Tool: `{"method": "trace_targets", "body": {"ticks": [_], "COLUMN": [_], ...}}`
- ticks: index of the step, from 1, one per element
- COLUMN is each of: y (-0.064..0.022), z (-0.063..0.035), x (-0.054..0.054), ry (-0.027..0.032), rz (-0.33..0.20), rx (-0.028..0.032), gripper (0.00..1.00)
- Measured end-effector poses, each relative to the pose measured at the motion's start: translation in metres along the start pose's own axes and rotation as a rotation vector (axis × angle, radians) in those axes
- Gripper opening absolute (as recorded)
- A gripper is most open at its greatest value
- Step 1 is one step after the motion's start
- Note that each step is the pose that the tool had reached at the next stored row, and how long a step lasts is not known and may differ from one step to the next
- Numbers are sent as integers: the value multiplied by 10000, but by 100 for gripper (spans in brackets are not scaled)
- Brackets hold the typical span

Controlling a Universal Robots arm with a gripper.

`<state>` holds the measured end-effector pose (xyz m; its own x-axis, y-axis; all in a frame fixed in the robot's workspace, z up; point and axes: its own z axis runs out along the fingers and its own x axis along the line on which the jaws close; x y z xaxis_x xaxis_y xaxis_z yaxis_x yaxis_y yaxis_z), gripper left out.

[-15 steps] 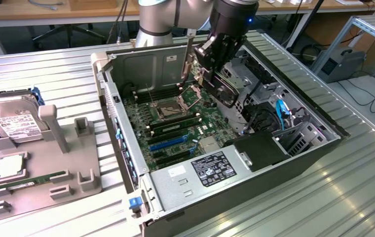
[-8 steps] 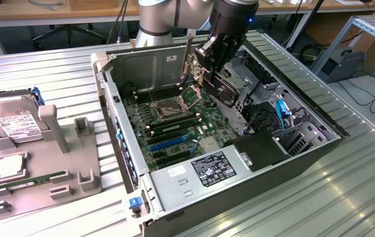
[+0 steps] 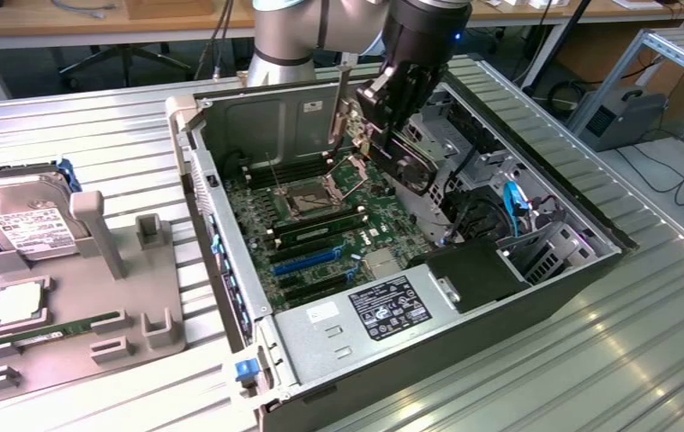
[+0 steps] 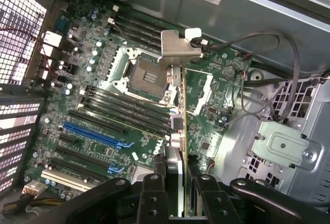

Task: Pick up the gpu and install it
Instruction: 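Insert the gpu into the slot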

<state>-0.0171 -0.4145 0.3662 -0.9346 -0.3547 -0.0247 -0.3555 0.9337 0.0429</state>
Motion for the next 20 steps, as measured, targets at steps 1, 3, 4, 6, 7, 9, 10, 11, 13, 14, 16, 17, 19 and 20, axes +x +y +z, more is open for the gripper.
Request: {"method": "trace_targets", "body": {"ticks": [1,3,4,6,7,9,10,11,13,14,16,17,19,20], "y": [0,0,0,0,0,0,0,0,0,0,0,0,0,0], "z": [0,0,0,0,0,0,0,0,0,0,0,0,0,1], "x": [0,0,0,0,0,0,0,0,0,0,0,0,0,0], "ry": [2,4,6,9,10,12,14,15,17,18,21,21,25,25], "rz": [-42,-105,-144,-201,-228,-283,-316,-340,-403,-425,-491,-518,-579,-610], "rx": [-1,-3,-3,-5,-5,-7,-8,-8,-10,-11,-12,-13,-14,-16], "gripper": [27,27,27,27,27,27,27,27,27,27,27,27,27,27]}}
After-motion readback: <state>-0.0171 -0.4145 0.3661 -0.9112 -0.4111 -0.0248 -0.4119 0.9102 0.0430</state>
